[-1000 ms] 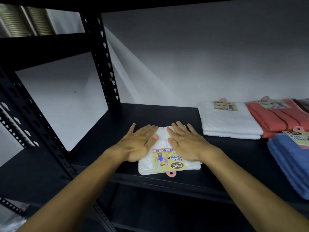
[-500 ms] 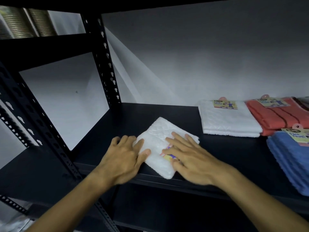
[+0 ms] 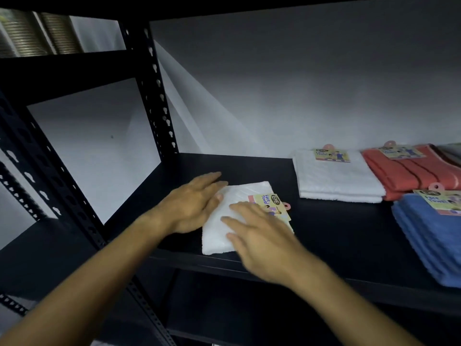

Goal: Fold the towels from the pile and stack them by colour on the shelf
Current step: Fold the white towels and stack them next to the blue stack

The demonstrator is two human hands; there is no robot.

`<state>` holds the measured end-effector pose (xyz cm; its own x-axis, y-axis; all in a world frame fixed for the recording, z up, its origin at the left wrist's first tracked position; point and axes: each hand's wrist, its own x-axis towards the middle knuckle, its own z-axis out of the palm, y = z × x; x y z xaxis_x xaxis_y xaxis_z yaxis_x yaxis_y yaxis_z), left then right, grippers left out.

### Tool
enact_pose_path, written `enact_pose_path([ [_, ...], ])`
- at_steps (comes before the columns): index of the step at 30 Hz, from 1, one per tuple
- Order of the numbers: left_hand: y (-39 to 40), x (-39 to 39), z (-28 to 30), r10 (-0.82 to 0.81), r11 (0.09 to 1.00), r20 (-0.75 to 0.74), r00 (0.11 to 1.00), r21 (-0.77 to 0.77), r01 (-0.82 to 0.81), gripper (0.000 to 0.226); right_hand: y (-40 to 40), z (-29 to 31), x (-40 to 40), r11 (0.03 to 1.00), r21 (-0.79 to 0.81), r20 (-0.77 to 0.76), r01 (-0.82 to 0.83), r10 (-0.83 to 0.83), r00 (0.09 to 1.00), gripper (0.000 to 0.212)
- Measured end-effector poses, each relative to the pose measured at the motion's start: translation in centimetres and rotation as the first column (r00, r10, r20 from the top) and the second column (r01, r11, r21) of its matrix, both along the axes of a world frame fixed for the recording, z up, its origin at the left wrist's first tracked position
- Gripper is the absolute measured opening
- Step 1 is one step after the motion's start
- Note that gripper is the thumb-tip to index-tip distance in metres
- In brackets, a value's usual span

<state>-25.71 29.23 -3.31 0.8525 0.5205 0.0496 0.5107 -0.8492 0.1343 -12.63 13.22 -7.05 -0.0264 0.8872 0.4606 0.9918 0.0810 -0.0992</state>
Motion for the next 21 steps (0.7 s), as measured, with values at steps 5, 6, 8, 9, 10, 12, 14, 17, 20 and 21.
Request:
enact_pose_path([
  [5, 2.0, -0.5, -2.4, -0.070, 0.988, -0.140, 0.988, -0.150, 0.048, 0.054, 0.6, -2.8, -2.4, 0.981, -0.194, -0.078, -0.012, -0.003, 0.997, 0.054],
  [6, 2.1, -0.9, -2.9, -0.043, 0.987, -0.106, 0.993, -0.156, 0.026, 0.055, 0.4, -2.8, -1.8, 0.976, -0.214, -0.084, -0.032, 0.014, 0.996, 0.055],
  [8, 1.5, -1.6, -3.5, -0.002, 0.993, -0.086, 0.996, -0.117, -0.008, 0.060, -0.1, -2.3, -0.3, 0.952, -0.281, -0.154, -0.124, 0.083, 0.985, 0.064],
  [9, 0.8, -2.0, -3.6, 0.016, 0.997, -0.091, 0.996, -0.080, -0.024, 0.063, -0.4, -2.0, 0.5, 0.939, -0.296, -0.187, -0.177, 0.125, 0.974, 0.071],
  [10, 0.0, -2.3, -3.7, 0.033, 0.999, -0.094, 0.995, -0.036, -0.037, 0.065, -0.6, -1.7, 1.3, 0.930, -0.296, -0.203, -0.217, 0.160, 0.966, 0.074],
  [12, -1.7, -3.0, -4.0, 0.070, 0.996, -0.072, 0.995, 0.067, -0.065, 0.070, -1.2, -1.2, 2.6, 0.919, -0.297, -0.223, -0.261, 0.199, 0.954, 0.070],
  [14, -3.6, -3.6, -4.5, 0.080, 0.977, 0.007, 0.997, 0.199, -0.080, 0.072, -1.9, -1.0, 3.7, 0.924, -0.276, -0.231, -0.266, 0.205, 0.951, 0.062],
  [17, -6.3, -4.0, -5.6, 0.056, 0.921, 0.154, 0.986, 0.374, -0.111, 0.056, -3.3, -1.3, 5.0, 0.950, -0.207, -0.231, -0.234, 0.185, 0.955, 0.038],
  [20, -8.2, -3.3, -6.0, 0.046, 0.902, 0.191, 0.980, 0.414, -0.123, 0.050, -4.7, -1.8, 5.7, 0.963, -0.168, -0.273, -0.209, 0.158, 0.949, 0.019],
  [21, -8.5, -3.2, -6.1, 0.044, 0.901, 0.189, 0.981, 0.417, -0.120, 0.050, -5.1, -1.9, 5.8, 0.965, -0.162, -0.288, -0.206, 0.153, 0.945, 0.018],
])
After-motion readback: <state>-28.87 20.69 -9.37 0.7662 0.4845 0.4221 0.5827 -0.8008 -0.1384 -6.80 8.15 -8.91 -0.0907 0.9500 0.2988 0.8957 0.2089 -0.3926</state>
